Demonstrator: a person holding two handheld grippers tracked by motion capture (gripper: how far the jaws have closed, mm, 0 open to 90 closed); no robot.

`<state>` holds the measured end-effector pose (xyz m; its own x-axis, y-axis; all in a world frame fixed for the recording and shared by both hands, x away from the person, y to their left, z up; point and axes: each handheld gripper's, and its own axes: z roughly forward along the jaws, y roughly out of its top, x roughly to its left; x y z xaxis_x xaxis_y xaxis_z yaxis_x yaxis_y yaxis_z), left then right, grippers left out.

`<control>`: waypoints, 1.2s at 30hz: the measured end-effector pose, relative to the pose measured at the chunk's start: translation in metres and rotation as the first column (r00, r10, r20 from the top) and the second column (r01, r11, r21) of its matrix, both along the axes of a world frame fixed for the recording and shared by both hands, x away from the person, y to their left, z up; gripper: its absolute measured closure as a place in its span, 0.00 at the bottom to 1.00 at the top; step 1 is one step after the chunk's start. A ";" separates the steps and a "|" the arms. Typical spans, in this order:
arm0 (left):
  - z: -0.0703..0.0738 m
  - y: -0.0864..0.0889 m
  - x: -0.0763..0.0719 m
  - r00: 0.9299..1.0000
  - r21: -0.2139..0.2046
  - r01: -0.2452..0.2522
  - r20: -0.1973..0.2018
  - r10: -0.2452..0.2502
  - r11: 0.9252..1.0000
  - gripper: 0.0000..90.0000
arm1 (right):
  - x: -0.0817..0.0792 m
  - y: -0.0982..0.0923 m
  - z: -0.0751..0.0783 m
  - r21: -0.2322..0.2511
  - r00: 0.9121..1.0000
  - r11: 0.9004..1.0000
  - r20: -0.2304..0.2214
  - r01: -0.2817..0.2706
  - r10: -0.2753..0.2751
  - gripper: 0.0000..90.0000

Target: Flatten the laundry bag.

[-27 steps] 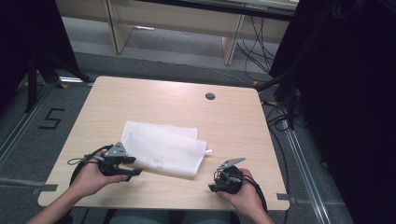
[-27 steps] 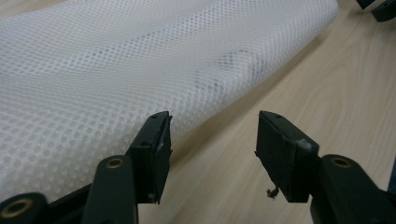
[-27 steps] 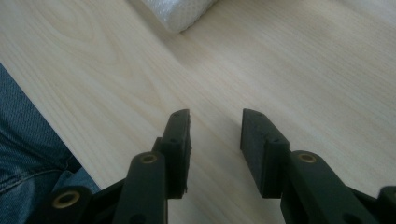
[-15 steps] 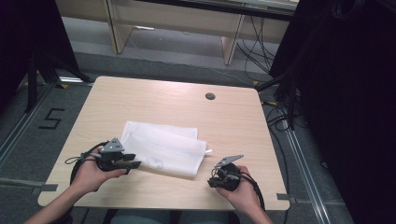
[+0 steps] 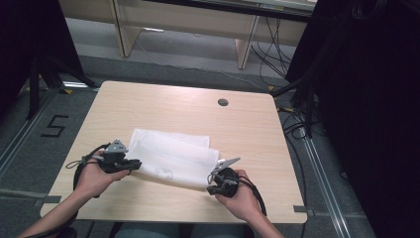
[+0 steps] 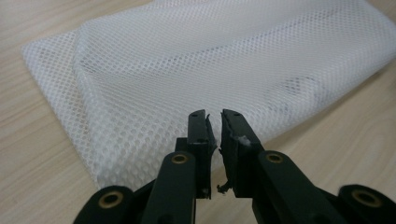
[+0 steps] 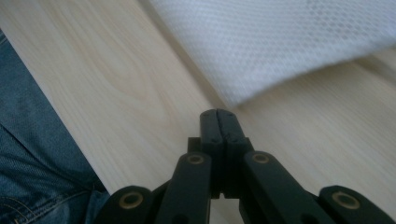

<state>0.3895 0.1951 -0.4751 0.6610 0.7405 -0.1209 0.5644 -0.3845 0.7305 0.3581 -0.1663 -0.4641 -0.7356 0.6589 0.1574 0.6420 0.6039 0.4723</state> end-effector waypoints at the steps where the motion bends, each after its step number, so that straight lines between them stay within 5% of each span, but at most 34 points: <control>1: -0.002 -0.001 0.003 1.000 0.019 0.009 -0.013 -0.009 1.000 0.90 | 0.002 0.003 0.000 -0.002 1.000 1.000 0.000 -0.011 0.011 1.00; 7: -0.012 -0.011 0.014 0.996 0.081 0.041 -0.079 -0.035 0.996 0.88 | 0.023 0.022 -0.006 -0.029 1.000 1.000 -0.004 -0.013 0.013 1.00; 14: -0.018 -0.020 0.030 0.993 0.136 0.074 -0.096 -0.061 0.988 0.88 | 0.035 0.022 -0.010 -0.050 1.000 0.999 -0.011 0.001 -0.002 1.00; 19: -0.021 -0.031 0.037 0.992 0.158 0.088 -0.102 -0.072 0.984 0.88 | 0.042 0.016 0.002 -0.005 0.999 0.999 0.011 0.050 -0.050 0.96; 23: -0.017 -0.035 0.036 0.993 0.168 0.095 -0.081 -0.082 0.981 0.87 | 0.060 0.008 0.020 -0.003 0.989 0.992 0.082 0.124 -0.123 0.81; 24: -0.015 -0.037 0.034 0.995 0.160 0.093 -0.048 -0.086 0.983 0.87 | 0.066 0.006 0.020 -0.001 0.987 0.993 0.110 0.119 -0.118 0.78; 26: -0.011 -0.039 0.032 0.995 0.160 0.095 -0.050 -0.088 0.983 0.87 | 0.069 0.006 0.022 -0.007 0.985 0.990 0.095 0.143 -0.142 0.75; 27: -0.005 -0.046 0.028 0.995 0.137 0.105 -0.020 -0.103 0.985 0.87 | 0.080 0.004 0.023 -0.005 0.981 0.991 0.141 0.132 -0.130 0.70; 30: 0.000 -0.055 0.025 0.992 0.122 0.125 0.012 -0.128 0.985 0.86 | 0.087 0.005 0.023 -0.004 0.979 0.990 0.150 0.138 -0.136 0.67; 32: 0.003 -0.067 0.024 0.987 0.119 0.155 0.023 -0.159 0.981 0.86 | 0.093 0.008 0.022 -0.015 0.979 0.991 0.157 0.135 -0.131 0.64; 33: 0.002 -0.079 0.024 0.980 0.127 0.196 0.013 -0.200 0.972 0.85 | 0.099 0.013 0.019 -0.022 0.981 0.991 0.150 0.130 -0.125 0.62; 36: -0.003 -0.091 0.025 0.975 0.139 0.219 -0.002 -0.221 0.966 0.84 | 0.104 0.016 0.016 -0.023 0.982 0.991 0.145 0.128 -0.124 0.58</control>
